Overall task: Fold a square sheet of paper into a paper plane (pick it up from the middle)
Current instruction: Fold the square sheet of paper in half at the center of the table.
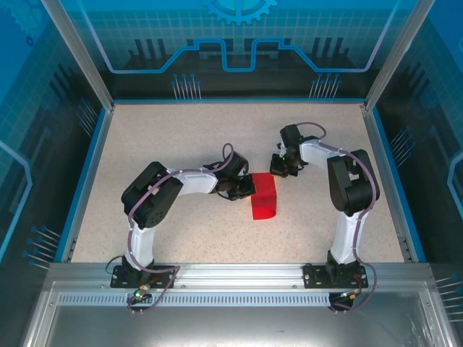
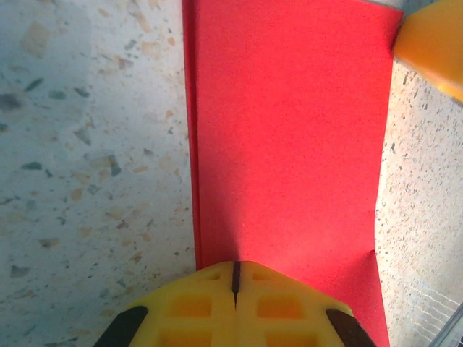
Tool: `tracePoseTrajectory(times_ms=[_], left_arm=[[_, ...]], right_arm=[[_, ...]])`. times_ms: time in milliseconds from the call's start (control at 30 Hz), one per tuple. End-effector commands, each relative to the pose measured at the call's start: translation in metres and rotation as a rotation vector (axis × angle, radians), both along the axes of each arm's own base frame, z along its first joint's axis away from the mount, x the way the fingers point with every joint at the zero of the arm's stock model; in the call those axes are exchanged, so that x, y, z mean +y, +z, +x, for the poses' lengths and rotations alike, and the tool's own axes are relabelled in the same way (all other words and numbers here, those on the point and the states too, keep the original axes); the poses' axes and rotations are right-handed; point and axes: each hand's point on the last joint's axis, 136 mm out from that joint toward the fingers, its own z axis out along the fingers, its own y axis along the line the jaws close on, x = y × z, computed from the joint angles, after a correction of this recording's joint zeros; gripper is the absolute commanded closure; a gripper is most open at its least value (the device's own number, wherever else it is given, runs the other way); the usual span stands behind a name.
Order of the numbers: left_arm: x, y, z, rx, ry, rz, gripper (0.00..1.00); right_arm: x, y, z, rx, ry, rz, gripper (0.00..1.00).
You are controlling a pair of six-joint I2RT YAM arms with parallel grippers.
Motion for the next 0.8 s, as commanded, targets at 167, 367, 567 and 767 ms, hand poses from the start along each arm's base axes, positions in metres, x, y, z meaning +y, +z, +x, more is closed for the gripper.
tracePoseTrajectory(times_ms=[167, 367, 567, 767], left_arm=[[0.086, -0.100, -0.086, 0.317, 0.018, 0.410, 1.00], [0.084, -0.100, -0.084, 0.310, 0.013, 0.406, 1.00], [0.083, -0.100, -0.083, 0.306, 0.016, 0.406, 1.00], [0.083, -0.099, -0.083, 0.303, 0.015, 0.413, 1.00]], right_arm=[[0.015, 0.059, -0.030, -0.105, 0.062, 0.158, 1.00], [0.044, 0.057, -0.101, 0.008, 0.131, 0.389, 1.00], [0.044, 0.029, -0.139, 0.117, 0.174, 0.330, 1.00], [0.023, -0.013, -0.153, 0.190, 0.130, 0.193, 1.00]])
